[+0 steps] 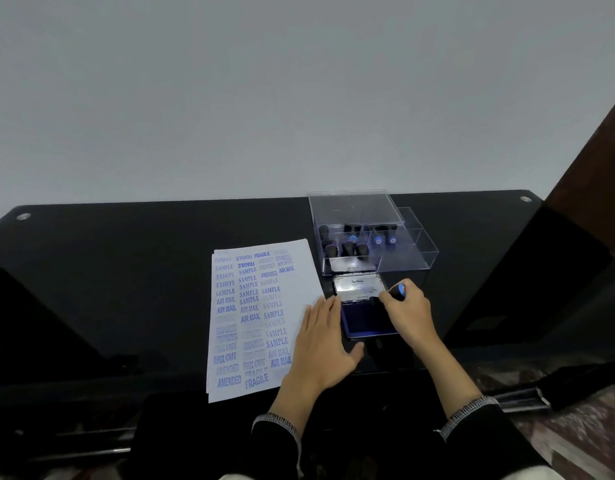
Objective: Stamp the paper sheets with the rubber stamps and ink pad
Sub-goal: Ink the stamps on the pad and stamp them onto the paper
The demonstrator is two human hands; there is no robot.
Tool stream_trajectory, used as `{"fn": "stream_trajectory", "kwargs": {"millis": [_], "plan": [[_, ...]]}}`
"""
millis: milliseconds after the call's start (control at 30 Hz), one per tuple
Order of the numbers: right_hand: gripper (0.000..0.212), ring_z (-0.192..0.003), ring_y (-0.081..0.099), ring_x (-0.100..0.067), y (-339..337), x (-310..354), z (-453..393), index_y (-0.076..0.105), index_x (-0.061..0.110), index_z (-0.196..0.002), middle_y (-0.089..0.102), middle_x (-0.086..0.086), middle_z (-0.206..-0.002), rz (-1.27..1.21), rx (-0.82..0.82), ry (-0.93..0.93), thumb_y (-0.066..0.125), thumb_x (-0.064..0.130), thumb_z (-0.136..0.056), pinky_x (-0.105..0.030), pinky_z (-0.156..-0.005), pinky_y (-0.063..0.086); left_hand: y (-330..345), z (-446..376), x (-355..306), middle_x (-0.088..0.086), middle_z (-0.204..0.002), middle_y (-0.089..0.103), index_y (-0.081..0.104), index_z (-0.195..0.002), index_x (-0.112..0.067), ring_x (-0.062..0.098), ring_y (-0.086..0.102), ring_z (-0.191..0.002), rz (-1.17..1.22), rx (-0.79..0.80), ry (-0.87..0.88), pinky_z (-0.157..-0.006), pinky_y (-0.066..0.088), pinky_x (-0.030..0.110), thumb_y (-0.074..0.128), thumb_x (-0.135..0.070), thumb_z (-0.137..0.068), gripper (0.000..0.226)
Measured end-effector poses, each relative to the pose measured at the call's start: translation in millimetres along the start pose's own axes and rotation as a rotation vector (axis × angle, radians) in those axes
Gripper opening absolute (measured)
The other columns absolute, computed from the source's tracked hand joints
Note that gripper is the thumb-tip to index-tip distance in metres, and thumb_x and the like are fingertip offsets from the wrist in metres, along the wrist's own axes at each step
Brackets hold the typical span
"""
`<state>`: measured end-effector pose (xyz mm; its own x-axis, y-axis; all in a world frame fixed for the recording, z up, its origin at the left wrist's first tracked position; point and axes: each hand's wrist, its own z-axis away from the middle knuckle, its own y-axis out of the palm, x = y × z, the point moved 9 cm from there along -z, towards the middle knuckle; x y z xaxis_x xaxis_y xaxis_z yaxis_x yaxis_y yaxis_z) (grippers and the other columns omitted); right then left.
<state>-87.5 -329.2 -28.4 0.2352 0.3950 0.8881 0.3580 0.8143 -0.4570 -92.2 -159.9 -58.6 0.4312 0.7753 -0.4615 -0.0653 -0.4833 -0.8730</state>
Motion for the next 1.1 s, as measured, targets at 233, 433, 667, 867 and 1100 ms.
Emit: {"fn": "stream_trajectory", "kwargs": {"millis": [233, 433, 667, 867, 1100], "plan": [[0.015, -0.062, 0.046, -0.014, 4.2, 3.7, 4.0, 0.048, 0.003, -0.083, 0.054, -0.006, -0.075, 0.073, 0.049, -0.016, 0.059, 0.012, -0.085, -0.021, -0.050, 0.038, -5.1, 6.8, -1.2, 0.003, -0.154, 0.029, 0.026, -0.149, -0.012, 0.022, 0.013, -0.148, 0.045, -0.099, -0.085, -0.114, -0.012, 0.026, 0.023, -0.064, -0.072, 0.093], [0.017, -0.061, 0.045, -0.013, 5.6, 6.1, -0.3, 0.044, 0.006, -0.081, 0.053, -0.007, -0.075, 0.125, 0.068, -0.056, 0.059, 0.011, -0.086, -0.011, -0.043, 0.036, -2.9, 4.6, -3.1, 0.001, -0.144, 0.039, 0.038, -0.140, -0.016, 0.021, 0.028, -0.141, 0.047, -0.137, -0.093, -0.115, -0.002, 0.027, 0.033, -0.057, -0.075, 0.077], [0.023, -0.059, 0.038, -0.014, 7.5, 9.5, -5.5, 0.037, 0.011, -0.077, 0.046, -0.007, -0.072, 0.151, 0.092, -0.079, 0.057, 0.010, -0.086, -0.014, -0.043, 0.031, -5.1, 3.8, 1.6, 0.001, -0.141, 0.044, 0.043, -0.138, -0.015, 0.020, 0.036, -0.136, 0.011, -0.149, -0.061, -0.117, 0.004, 0.030, 0.034, -0.061, -0.079, 0.076], [0.024, -0.055, 0.038, -0.013, 14.9, 16.0, -5.2, 0.035, 0.013, -0.075, 0.046, -0.004, -0.070, 0.227, 0.137, -0.136, 0.053, 0.009, -0.089, -0.020, -0.046, 0.032, -6.1, -0.1, 0.4, 0.000, -0.139, 0.042, 0.042, -0.137, -0.016, 0.020, 0.031, -0.137, -0.016, -0.133, -0.040, -0.119, 0.003, 0.033, 0.032, -0.065, -0.079, 0.077], [0.023, -0.055, 0.040, -0.017, 25.0, 14.6, -9.2, 0.033, 0.017, -0.077, 0.049, -0.008, -0.075, 0.344, 0.167, -0.145, 0.051, 0.013, -0.090, -0.029, -0.050, 0.035, -3.9, 0.2, 1.7, -0.002, -0.142, 0.041, 0.040, -0.140, -0.017, 0.018, 0.031, -0.138, 0.012, -0.130, -0.035, -0.116, 0.000, 0.026, 0.035, -0.063, -0.081, 0.075]]}}
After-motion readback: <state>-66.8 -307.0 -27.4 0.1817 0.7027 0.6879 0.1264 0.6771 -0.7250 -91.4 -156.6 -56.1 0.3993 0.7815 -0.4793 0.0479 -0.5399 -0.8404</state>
